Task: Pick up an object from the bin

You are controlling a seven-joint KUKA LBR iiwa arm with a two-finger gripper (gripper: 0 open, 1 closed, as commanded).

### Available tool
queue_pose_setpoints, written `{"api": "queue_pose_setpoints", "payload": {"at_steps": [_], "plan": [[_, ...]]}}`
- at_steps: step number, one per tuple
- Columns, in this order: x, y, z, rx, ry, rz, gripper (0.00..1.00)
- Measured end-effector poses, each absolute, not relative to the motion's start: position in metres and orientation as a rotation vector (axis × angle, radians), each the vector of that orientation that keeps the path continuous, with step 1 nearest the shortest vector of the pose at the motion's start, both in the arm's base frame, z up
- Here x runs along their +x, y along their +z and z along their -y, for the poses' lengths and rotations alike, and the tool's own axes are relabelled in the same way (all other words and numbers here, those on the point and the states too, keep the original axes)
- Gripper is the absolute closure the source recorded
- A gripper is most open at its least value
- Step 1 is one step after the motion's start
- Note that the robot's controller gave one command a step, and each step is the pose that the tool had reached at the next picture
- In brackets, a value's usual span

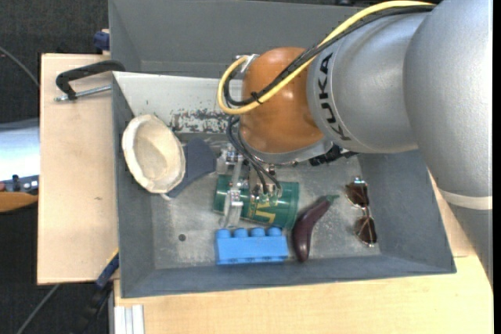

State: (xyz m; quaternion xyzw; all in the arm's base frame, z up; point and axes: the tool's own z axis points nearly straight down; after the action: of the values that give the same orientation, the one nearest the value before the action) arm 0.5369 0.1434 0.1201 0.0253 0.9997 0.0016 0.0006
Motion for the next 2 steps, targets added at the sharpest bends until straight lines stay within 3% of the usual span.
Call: {"api": "queue_pose_setpoints", "payload": {"at_steps": [1,2], "plan": [[0.5349,0.1201,-0.0927,0.123,0.005,-3.139,0.0],[0.5389,0.1141,-0.0845,0.25,0.007,-3.129,0.0]]}}
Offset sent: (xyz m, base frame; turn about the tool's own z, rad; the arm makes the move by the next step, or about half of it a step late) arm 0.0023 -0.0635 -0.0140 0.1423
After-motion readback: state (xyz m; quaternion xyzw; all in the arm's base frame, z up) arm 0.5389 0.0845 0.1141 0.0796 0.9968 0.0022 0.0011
